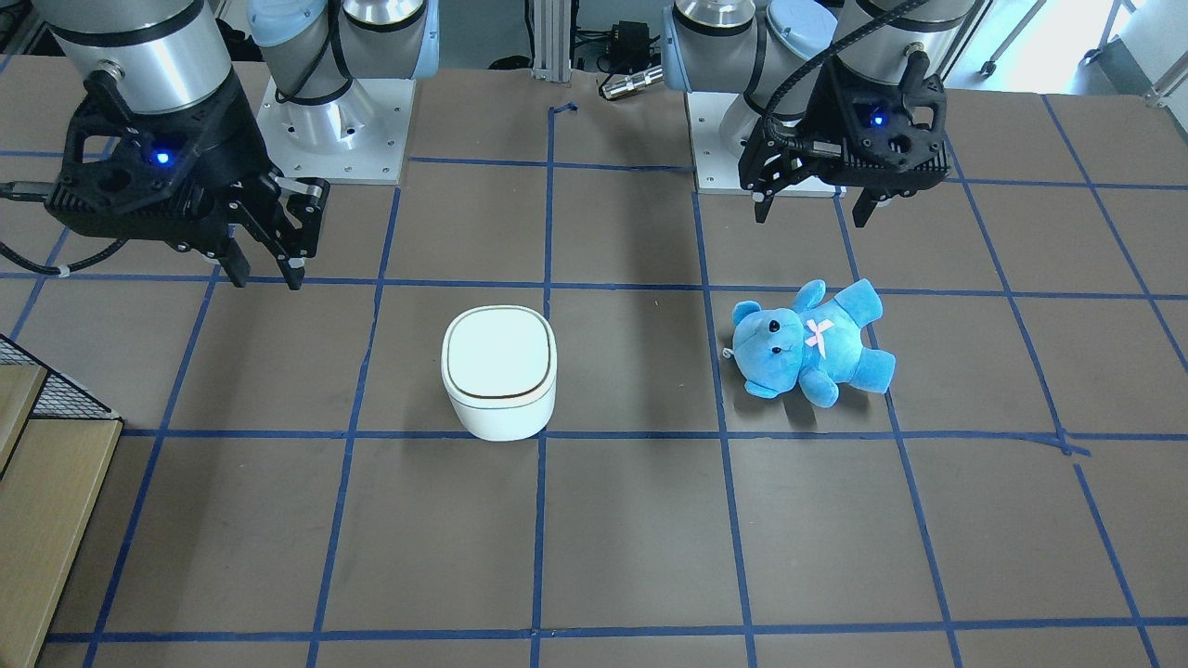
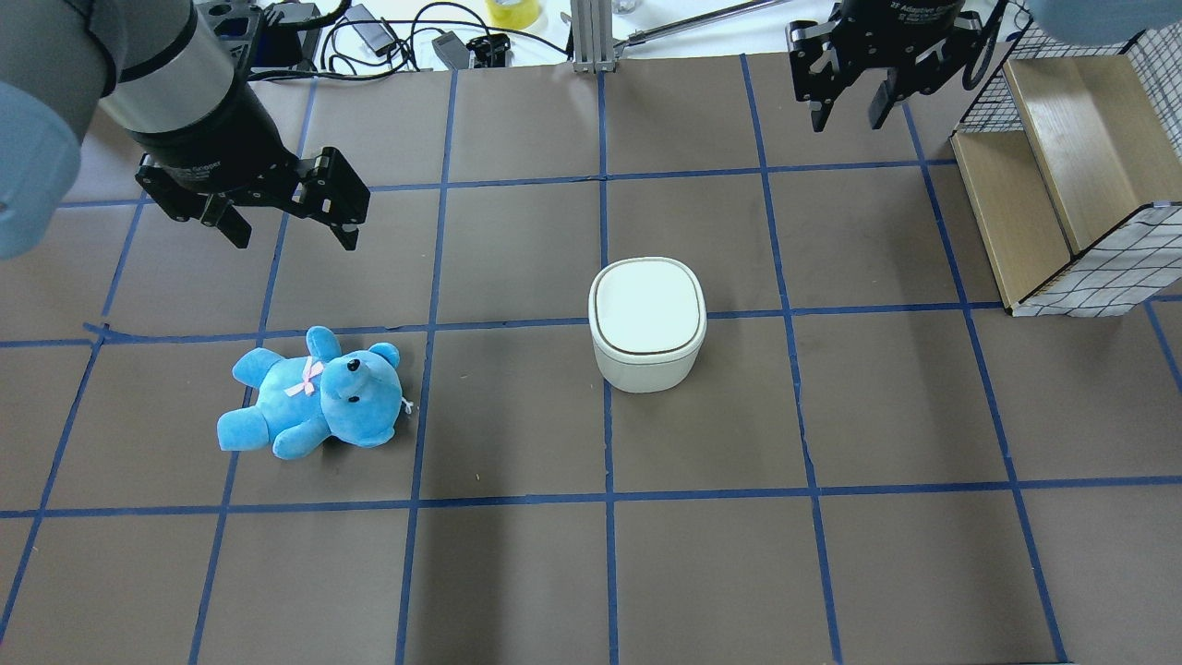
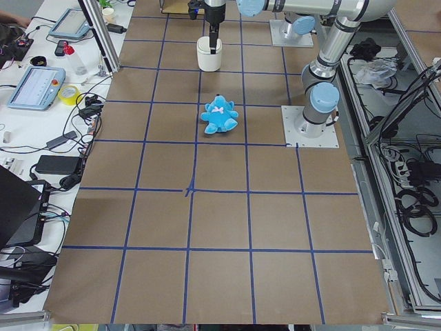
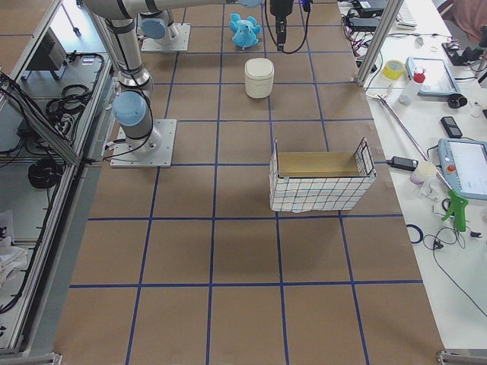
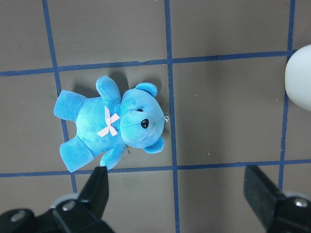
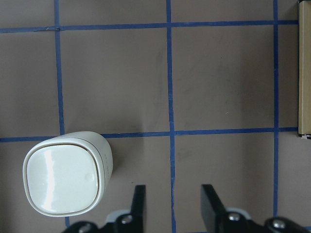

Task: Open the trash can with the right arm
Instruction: 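Move the right gripper over the white trash can lid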

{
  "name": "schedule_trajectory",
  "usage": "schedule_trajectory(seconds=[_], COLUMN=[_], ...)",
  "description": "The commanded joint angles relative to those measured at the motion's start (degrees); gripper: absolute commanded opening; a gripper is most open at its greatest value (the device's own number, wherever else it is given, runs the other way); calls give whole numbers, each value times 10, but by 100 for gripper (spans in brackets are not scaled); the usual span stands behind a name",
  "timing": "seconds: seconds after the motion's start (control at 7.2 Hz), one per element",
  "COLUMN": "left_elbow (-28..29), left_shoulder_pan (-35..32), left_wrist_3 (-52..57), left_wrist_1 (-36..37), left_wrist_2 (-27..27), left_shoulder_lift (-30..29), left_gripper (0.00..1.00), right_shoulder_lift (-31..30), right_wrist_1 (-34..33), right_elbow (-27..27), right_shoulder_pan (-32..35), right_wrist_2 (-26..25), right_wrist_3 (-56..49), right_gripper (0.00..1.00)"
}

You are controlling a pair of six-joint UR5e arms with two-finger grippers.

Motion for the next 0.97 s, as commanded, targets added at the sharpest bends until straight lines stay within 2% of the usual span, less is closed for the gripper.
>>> schedule_trajectory(seconds=[0.0,0.14,0.28,0.56,0.83], left_elbow=[0,0,0,0,0], left_shoulder_pan=[0,0,0,0,0], left_wrist_3=[0,0,0,1,1], left_wrist_1=[0,0,0,0,0], left_wrist_2=[0,0,0,0,0], left_shoulder_lift=[0,0,0,0,0], left_gripper=[100,100,100,100,100], right_shoulder_lift=[24,46,55,56,62], right_wrist_1=[-25,-32,-68,-211,-231], right_elbow=[1,11,42,143,183], right_shoulder_pan=[56,76,89,129,129], right_wrist_2=[-1,1,1,-1,-4], right_wrist_3=[55,73,99,143,134], right_gripper=[0,0,0,0,0])
